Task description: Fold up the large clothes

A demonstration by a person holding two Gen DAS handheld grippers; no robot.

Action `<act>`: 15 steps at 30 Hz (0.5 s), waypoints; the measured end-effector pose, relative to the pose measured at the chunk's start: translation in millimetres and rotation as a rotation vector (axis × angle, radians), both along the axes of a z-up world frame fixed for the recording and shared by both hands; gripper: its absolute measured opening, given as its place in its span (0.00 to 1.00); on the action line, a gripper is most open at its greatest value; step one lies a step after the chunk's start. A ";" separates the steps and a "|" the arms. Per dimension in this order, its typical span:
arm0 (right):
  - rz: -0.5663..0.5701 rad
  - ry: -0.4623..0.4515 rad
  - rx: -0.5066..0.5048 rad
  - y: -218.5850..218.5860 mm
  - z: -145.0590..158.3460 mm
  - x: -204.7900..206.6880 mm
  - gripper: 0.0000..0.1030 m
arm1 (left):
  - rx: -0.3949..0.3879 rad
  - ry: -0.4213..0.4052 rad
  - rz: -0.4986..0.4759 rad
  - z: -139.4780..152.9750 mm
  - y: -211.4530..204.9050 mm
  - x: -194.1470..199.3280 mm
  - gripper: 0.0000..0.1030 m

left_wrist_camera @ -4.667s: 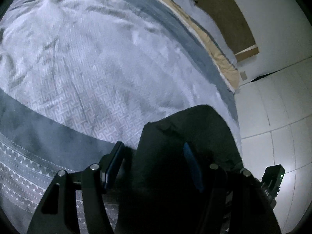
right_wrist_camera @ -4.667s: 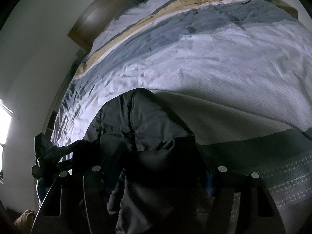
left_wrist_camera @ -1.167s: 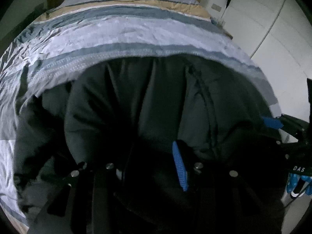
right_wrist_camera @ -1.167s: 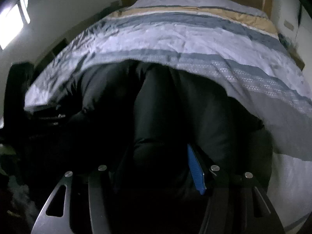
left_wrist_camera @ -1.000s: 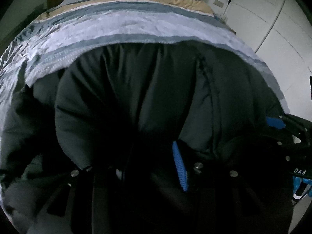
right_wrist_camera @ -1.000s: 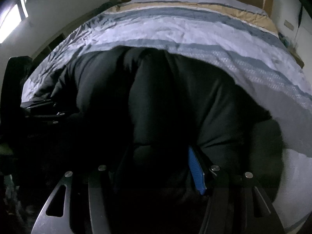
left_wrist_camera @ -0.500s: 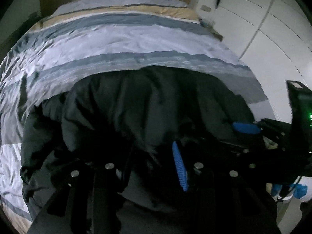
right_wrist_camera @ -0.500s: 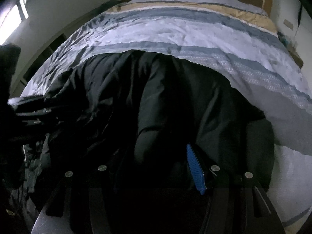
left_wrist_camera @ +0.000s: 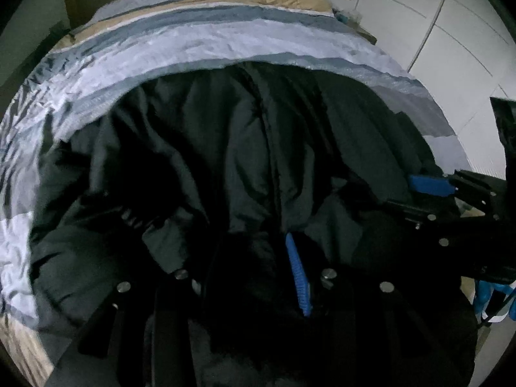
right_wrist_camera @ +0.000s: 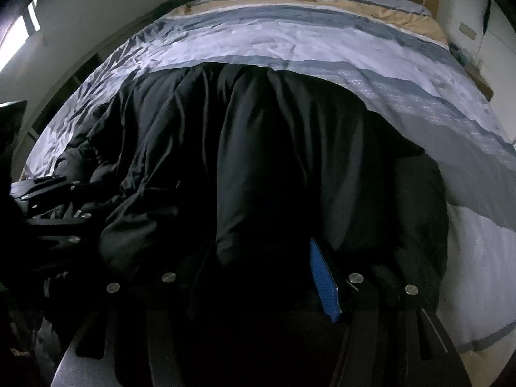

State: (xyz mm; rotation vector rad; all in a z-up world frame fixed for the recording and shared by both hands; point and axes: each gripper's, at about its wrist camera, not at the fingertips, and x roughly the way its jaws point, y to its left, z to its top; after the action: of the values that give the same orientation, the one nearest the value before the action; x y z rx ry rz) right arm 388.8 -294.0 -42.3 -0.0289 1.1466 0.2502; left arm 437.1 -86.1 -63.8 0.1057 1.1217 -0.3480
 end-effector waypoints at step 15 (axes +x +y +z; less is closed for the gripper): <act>-0.123 0.040 0.054 -2.7 47.0 -59.6 0.58 | 0.097 -0.062 0.045 81.1 24.4 -58.5 0.37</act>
State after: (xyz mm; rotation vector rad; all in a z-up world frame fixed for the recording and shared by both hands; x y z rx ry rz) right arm 329.3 -296.7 4.7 0.0947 1.1761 0.1727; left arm 378.6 -61.8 17.3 0.1759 1.0782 -0.2487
